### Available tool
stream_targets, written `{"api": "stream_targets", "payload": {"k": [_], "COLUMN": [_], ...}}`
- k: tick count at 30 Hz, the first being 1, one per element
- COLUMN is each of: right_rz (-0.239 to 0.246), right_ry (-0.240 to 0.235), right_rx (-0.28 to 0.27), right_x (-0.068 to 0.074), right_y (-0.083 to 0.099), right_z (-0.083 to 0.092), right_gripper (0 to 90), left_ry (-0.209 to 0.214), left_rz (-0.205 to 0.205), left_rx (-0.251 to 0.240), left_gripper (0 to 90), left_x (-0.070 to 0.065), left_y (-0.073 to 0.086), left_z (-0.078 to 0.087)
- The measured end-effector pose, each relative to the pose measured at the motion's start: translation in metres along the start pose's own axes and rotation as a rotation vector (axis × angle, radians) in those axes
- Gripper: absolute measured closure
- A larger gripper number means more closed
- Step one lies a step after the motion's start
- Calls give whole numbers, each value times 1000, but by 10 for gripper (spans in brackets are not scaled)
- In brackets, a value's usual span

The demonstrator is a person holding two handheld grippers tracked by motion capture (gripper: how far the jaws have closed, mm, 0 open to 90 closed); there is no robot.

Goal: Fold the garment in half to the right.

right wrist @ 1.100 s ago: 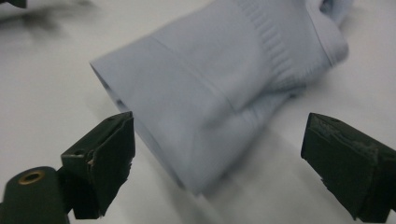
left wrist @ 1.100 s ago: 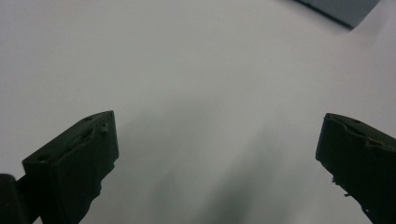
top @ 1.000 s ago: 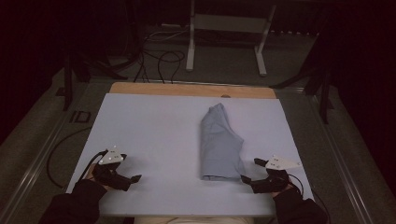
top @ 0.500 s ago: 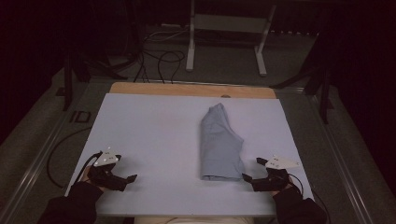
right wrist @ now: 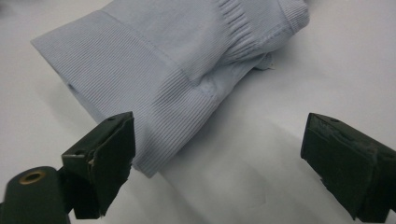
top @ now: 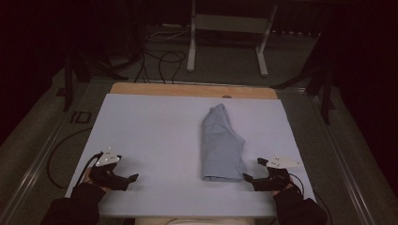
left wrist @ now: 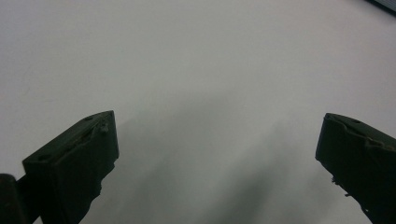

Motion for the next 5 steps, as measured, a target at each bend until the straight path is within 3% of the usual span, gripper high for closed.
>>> {"api": "stream_targets", "payload": {"k": [5], "right_rz": [-8], "right_ry": [6], "right_rx": [-9], "right_x": [-2], "right_y": [-2], "right_z": [1], "right_gripper": [102], "left_ry": [-8], "left_rz": [5], "left_rx": [-3], "left_gripper": [2], "left_x": [2], "left_y": [0], "left_z": [0]}}
Point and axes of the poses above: each handheld gripper's, and its own axes: z roughly backward along the jaws, y roughly out of its underside, x roughly to its left, the point moved 10 cm from there along -z, roughly forward along the jaws, and after that the axes turned 15 degrees about -x, right-handed, at the moved point
